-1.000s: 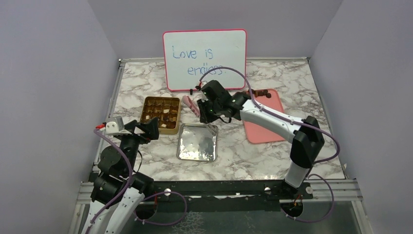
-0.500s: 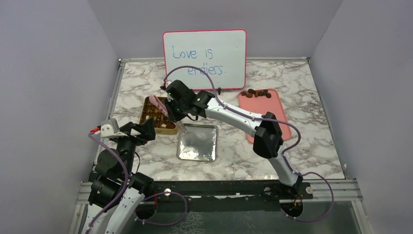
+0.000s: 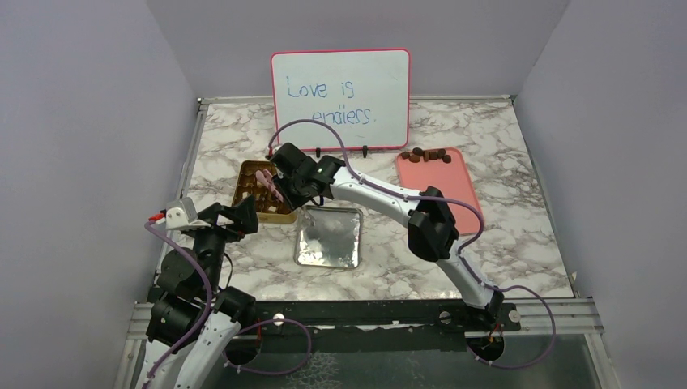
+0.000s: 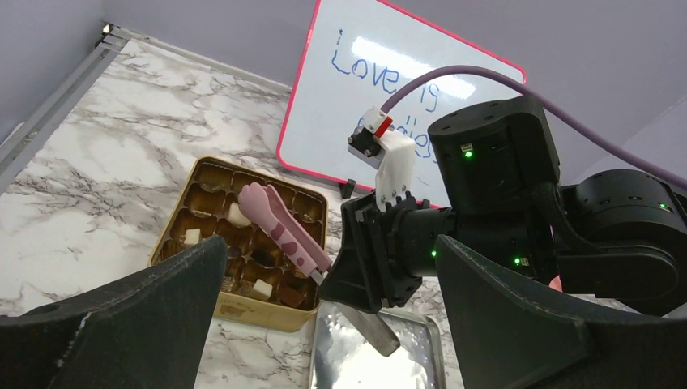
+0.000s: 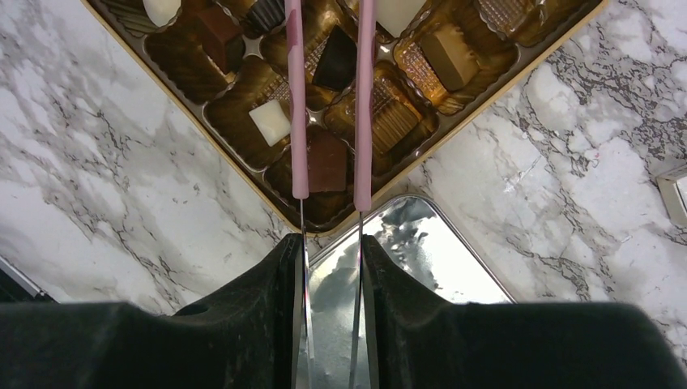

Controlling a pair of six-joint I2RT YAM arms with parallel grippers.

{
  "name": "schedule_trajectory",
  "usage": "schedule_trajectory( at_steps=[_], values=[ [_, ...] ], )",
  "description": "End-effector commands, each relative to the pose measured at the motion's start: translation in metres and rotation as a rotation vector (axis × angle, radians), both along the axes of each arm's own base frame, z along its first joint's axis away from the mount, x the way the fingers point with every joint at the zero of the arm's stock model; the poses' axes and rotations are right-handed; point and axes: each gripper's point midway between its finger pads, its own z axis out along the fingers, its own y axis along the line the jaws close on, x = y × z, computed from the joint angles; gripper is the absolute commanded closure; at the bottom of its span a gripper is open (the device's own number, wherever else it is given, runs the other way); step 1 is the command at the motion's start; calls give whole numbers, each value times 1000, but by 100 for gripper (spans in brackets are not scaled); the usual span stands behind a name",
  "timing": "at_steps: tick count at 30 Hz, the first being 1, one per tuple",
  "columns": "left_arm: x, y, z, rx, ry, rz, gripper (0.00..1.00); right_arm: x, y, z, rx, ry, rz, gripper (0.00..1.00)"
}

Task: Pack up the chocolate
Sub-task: Place the fake chocolate in the packing box, then pick up the fake chocolate from the plate.

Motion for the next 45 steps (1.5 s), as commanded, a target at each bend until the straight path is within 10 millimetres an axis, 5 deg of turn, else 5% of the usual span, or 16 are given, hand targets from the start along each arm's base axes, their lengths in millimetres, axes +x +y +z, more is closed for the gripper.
schedule_trajectory(
  at_steps=[1, 11, 21, 27, 37, 45],
  values=[
    [-4, 6, 10, -13, -23, 25, 1, 0, 7, 12, 13, -31, 37, 66],
    [-3, 4, 8, -9, -19, 14, 1, 1, -8, 32, -6, -73, 34, 64],
    [-2, 0, 6, -3, -13, -4, 1, -10, -48, 80, -10, -142, 28, 65],
    [0, -5, 3, 6, -7, -28, 1, -6, -90, 95, -33, -147, -46, 65],
    [11, -24, -10, 51, 40, -110, 1, 6, -179, 88, -122, -114, -218, 65],
    [18, -38, -22, 84, 97, -170, 1, 29, -274, 77, -201, -68, -416, 65]
  ],
)
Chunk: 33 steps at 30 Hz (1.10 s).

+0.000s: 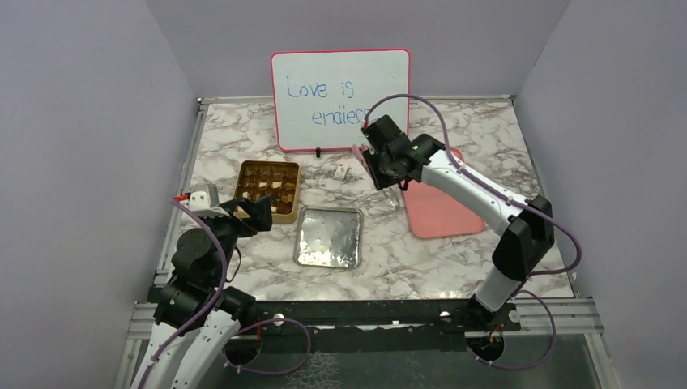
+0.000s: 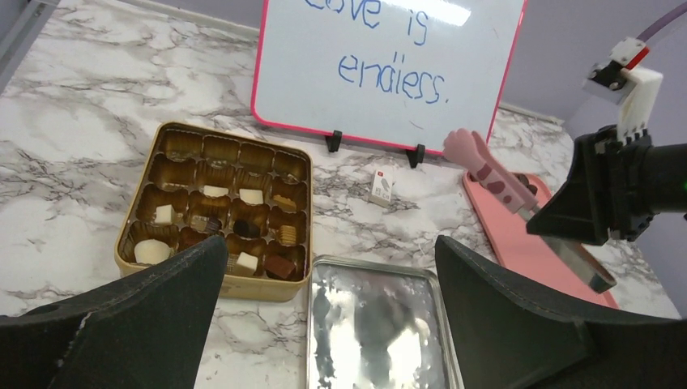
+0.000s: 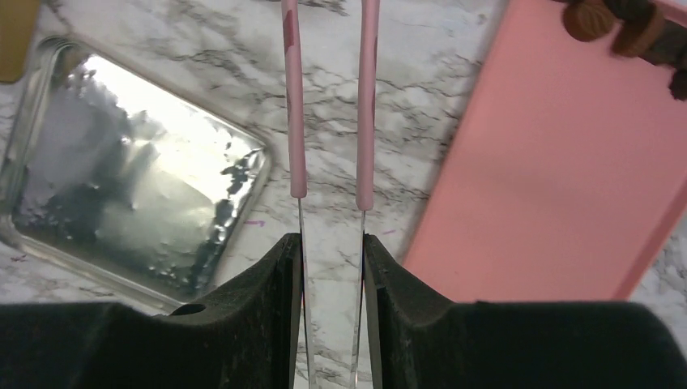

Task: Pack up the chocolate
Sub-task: Pick up the fake chocolate from the plate.

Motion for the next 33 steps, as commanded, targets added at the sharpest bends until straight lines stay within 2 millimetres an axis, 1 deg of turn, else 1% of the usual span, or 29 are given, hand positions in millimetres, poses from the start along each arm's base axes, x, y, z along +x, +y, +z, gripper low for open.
schedule_trajectory(
  at_steps=[1, 2, 7, 9, 14, 17, 19, 25, 33],
  values=[
    [4, -11, -2, 19, 3, -55, 1, 11, -56, 13, -11, -23, -134, 65],
    [4, -12, -2, 22, 4, -62, 1, 14, -67, 14, -11, -22, -159, 65],
    [4, -13, -2, 23, 0, -65, 1, 25, -120, 3, -68, 16, -284, 65],
    [4, -12, -2, 23, -5, -63, 1, 28, -133, -1, -73, 26, -314, 65],
    [3, -11, 0, 20, -15, -59, 1, 36, -157, -10, -92, 53, -373, 65],
    [2, -10, 0, 19, -18, -57, 1, 38, -175, -21, -123, 87, -418, 65],
    [2, -10, 1, 18, -20, -58, 1, 40, -182, -28, -128, 110, -434, 65],
    [2, -10, 1, 21, -22, -57, 1, 47, -188, -42, -113, 138, -439, 64],
    [1, -9, 2, 18, -31, -53, 1, 55, -188, -57, -106, 166, -437, 64]
  ],
)
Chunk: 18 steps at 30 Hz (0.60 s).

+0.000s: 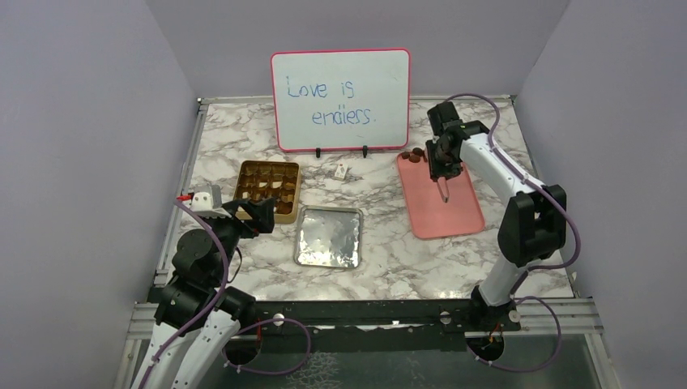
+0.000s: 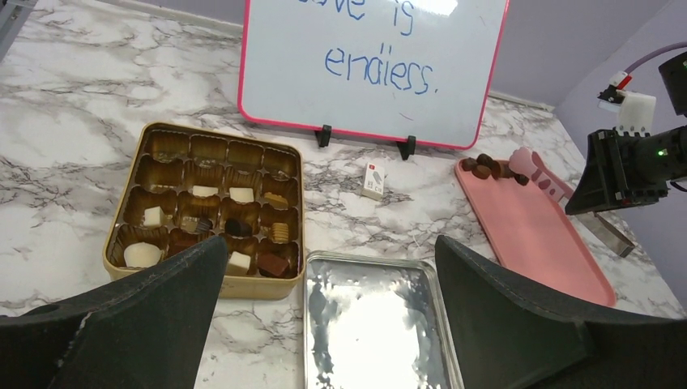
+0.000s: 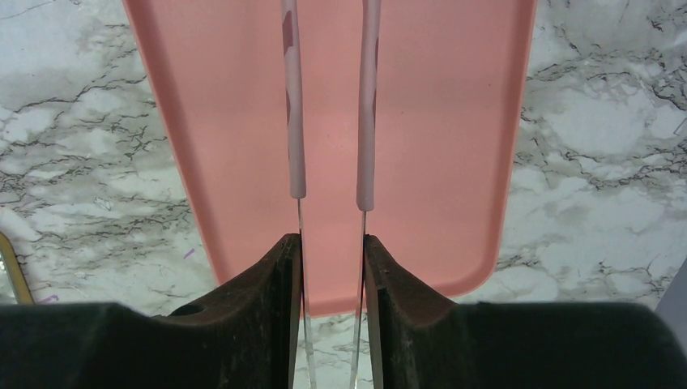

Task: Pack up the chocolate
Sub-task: Pick up the fake chocolate from the plate.

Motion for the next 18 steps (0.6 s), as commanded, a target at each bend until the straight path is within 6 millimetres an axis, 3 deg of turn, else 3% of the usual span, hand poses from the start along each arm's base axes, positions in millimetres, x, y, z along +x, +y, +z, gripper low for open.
schedule_trajectory(
  at_steps=[1, 18],
  values=[
    [1, -1, 7, -4, -39, -7, 1, 7, 3, -11, 14, 11, 13, 64],
    [1, -1, 7, -3, -37, -9, 1, 16, 3, -34, -4, 51, 16, 64]
  ],
)
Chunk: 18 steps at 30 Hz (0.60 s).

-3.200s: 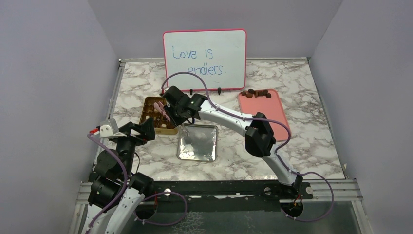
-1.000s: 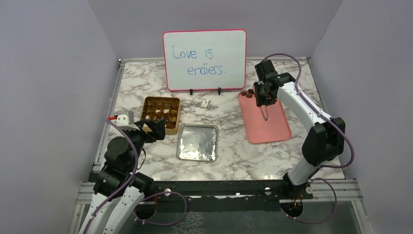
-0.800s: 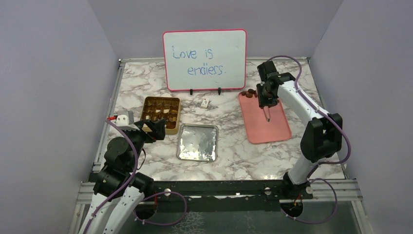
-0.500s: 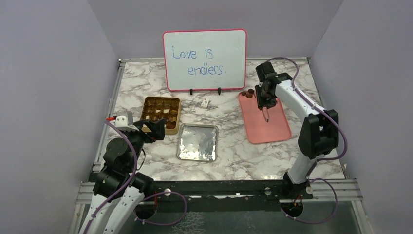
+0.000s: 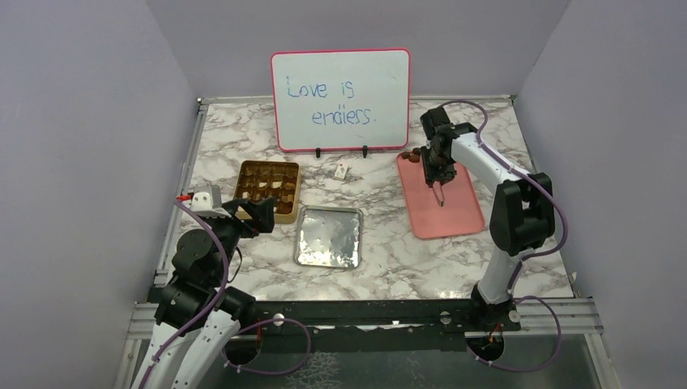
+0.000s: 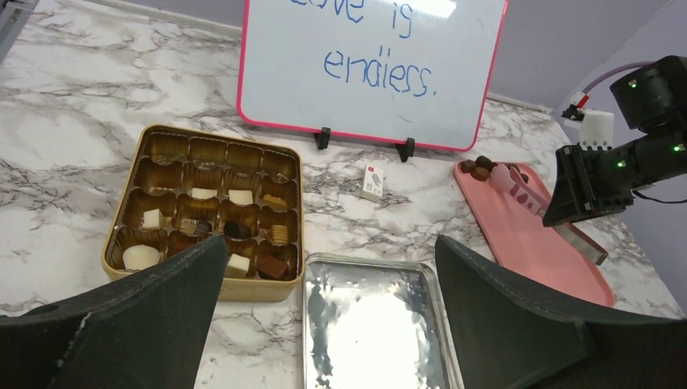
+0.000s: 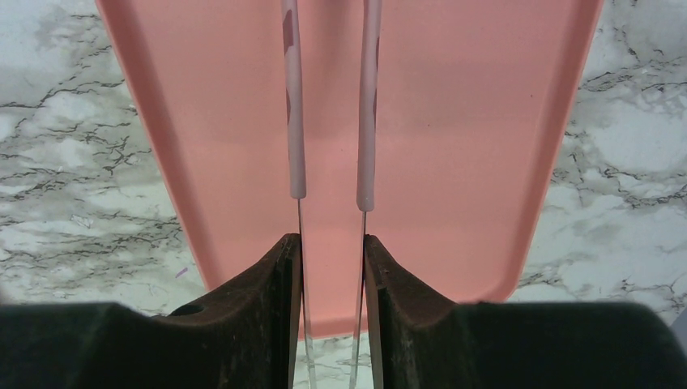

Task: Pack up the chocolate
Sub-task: Pick up the fake chocolate from the plate.

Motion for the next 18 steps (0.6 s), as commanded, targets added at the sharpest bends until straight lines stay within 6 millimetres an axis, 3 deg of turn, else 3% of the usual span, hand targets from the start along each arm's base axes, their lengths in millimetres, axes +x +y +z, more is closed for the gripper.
schedule_trajectory(
  at_steps=[1, 11, 18],
  values=[
    [1, -1, 5, 1, -29, -8, 1, 13, 1, -1, 8, -24, 4, 64],
    [1, -1, 5, 0, -33, -7, 1, 20, 2, -9, 15, -17, 11, 65],
    [1, -1, 5, 2, -32, -7, 1, 17, 1, -11, 17, -13, 21, 70]
  ],
)
